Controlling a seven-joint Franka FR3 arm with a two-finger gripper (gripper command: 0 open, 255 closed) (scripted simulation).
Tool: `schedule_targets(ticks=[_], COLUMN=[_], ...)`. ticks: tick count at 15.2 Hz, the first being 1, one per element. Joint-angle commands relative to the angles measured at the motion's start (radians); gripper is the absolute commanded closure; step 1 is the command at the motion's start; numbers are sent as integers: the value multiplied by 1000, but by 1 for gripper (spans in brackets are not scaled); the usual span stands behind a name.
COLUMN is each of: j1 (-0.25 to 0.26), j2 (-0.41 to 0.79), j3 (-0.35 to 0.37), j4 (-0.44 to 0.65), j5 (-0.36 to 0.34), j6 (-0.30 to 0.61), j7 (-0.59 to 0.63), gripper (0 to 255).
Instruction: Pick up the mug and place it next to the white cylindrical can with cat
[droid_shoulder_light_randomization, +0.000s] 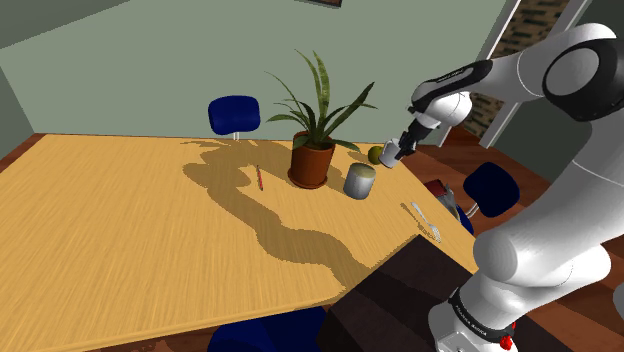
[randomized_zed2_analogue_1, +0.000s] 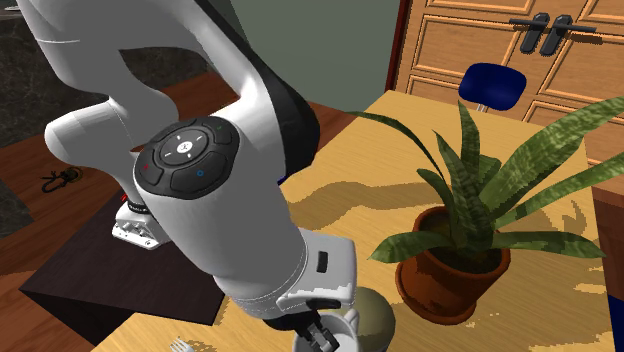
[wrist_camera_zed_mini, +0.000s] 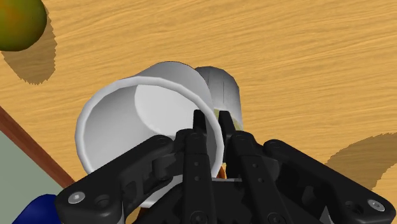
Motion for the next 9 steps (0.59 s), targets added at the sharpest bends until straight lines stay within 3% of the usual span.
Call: schedule_targets(ticks=[1,8,9], j1=[-1,-2,5], j2=[-14,-57,-90], j3=[-2,-5,2], j4=[12,55,15], j5=[-8,-31,-32], j6=[-25,-109,-99], j7=[9,37,50], gripper=[255,255,255])
